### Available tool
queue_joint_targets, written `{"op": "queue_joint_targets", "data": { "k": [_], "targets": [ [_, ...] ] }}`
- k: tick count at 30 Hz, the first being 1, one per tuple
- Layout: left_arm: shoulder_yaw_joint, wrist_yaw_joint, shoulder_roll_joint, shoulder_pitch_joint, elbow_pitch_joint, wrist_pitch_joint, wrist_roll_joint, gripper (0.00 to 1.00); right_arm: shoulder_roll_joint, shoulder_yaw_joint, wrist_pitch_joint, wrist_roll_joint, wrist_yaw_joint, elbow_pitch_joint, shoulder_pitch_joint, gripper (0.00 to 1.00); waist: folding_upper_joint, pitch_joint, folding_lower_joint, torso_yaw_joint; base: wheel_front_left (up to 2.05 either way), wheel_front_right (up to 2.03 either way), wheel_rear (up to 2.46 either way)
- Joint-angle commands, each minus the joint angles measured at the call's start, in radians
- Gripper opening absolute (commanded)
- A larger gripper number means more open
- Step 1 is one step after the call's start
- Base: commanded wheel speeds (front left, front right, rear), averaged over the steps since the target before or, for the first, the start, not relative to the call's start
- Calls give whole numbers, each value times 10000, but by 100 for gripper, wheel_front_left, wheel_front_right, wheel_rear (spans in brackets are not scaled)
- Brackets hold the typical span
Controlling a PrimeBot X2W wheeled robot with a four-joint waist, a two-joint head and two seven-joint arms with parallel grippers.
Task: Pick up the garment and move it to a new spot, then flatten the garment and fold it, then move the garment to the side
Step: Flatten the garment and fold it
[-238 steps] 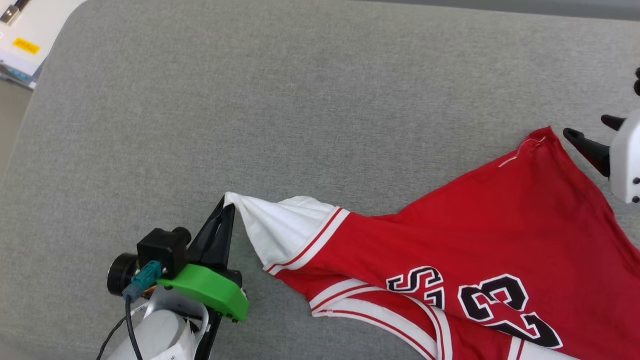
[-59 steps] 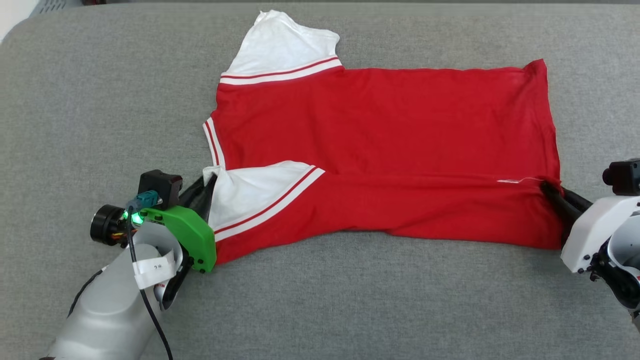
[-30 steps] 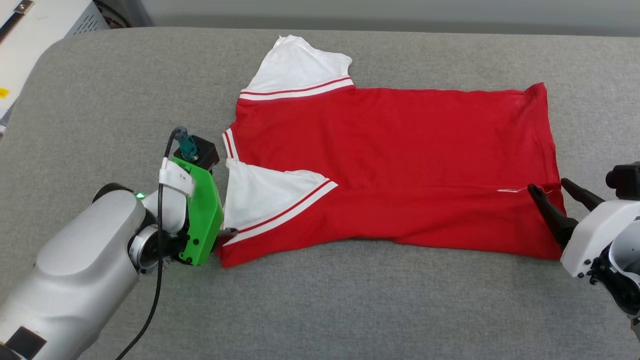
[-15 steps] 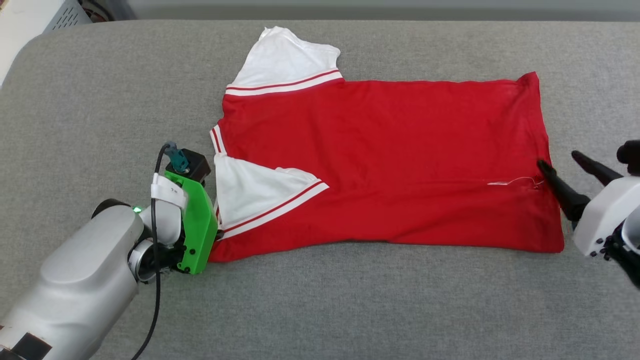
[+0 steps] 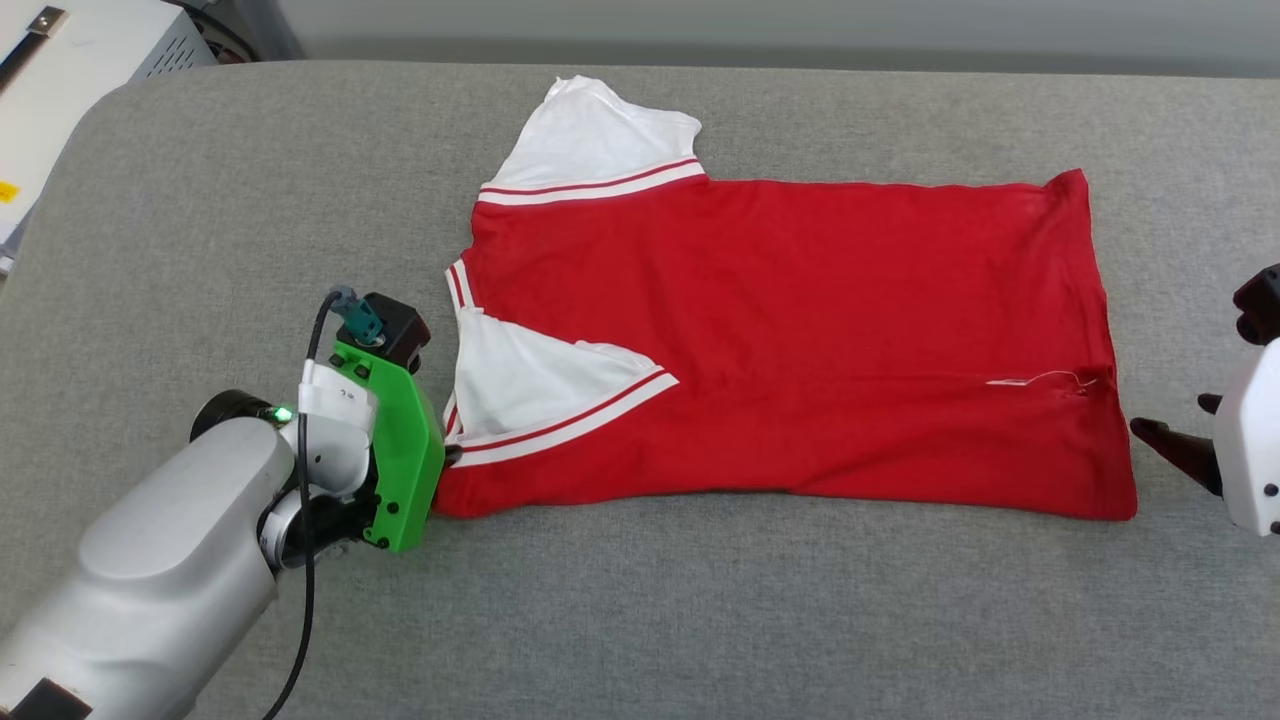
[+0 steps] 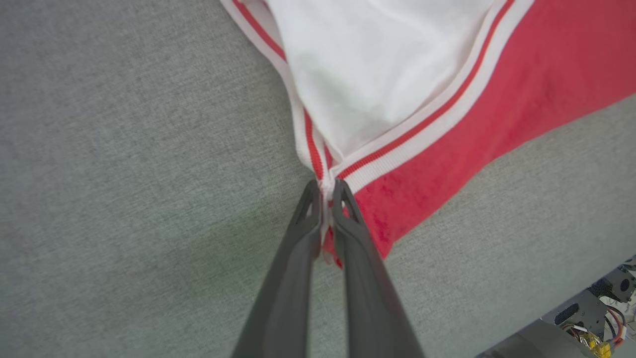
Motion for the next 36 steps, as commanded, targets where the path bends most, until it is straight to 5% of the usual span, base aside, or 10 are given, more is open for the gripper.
{"op": "queue_joint_targets", "data": {
  "k": [1, 14, 16, 17, 26, 36],
  "targets": [
    [-26, 10, 3, 99, -91, -62, 141, 0, 48, 109, 229, 50, -7, 123, -177, 100, 0, 105, 0, 79, 0, 0, 0],
    [-108, 105, -283, 59, -123, -290, 229, 0, 1861, 1015, 160, -471, -7, 2732, 274, 100, 0, 499, 0, 319, 0, 0, 0],
    [-107, 99, -281, 163, -26, -355, 165, 0, 1970, 1072, -165, -283, -7, 2837, 323, 15, 0, 385, 0, 256, 0, 0, 0],
    [-90, 95, -267, 229, 25, -389, 107, 0, 1999, 1076, -322, -207, -7, 2845, 317, 0, 0, 305, 0, 209, 0, 0, 0],
    [185, 47, 104, 848, 129, -625, -626, 0, 1399, 1250, -1567, 402, -7, 1957, 496, 0, 0, -744, 0, -125, 0, 0, 0],
    [156, 167, 981, 1608, -1377, -299, -1045, 0, 215, 379, -1772, 787, -7, -16, 2023, 0, 0, -1157, 0, -121, 0, 0, 0]
  ]
}}
